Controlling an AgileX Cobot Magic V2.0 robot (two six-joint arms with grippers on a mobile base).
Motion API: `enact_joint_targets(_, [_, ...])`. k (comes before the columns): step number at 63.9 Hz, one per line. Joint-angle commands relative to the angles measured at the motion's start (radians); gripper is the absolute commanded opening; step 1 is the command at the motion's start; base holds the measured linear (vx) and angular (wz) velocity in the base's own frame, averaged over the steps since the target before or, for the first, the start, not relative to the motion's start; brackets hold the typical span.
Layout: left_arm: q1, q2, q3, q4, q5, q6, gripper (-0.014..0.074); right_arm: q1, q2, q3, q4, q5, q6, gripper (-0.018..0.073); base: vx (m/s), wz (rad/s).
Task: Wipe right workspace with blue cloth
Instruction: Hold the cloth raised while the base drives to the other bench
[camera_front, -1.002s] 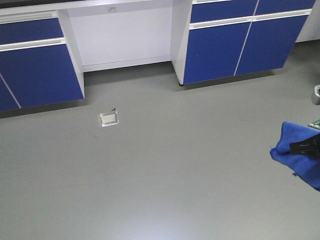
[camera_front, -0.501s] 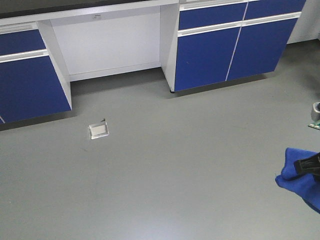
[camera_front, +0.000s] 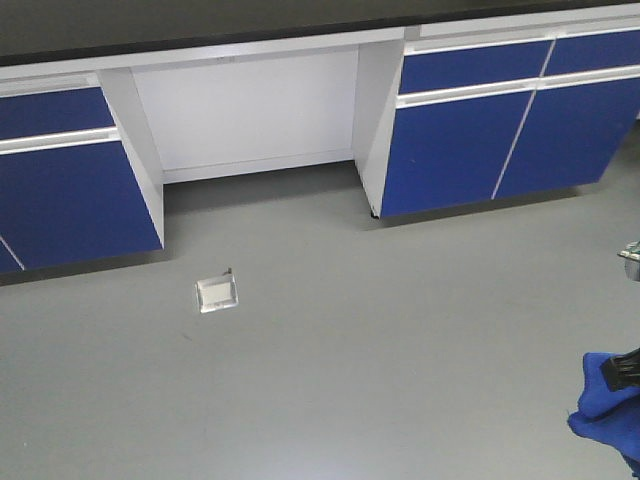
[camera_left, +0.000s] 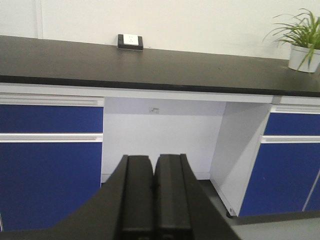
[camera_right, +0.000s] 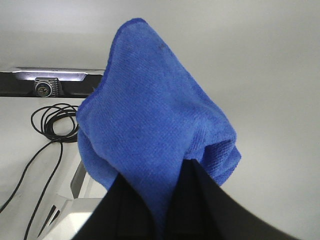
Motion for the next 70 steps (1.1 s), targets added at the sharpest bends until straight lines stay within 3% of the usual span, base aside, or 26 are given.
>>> enact_joint_targets(1, [-0.005,-0.016,0.031,-0.006,-0.080,-0.008,-0.0006,-0.003,-0.017,-0.029,-0.006,0.055,-0.008,-0.0004,0.34,0.12])
enact_joint_targets(70, [-0.005,-0.016,0.031,-0.006,-0.080,-0.008,-0.0006,-0.003,-0.017,-0.029,-0.008,0.064,-0.008,-0.0004,0.37,0.07])
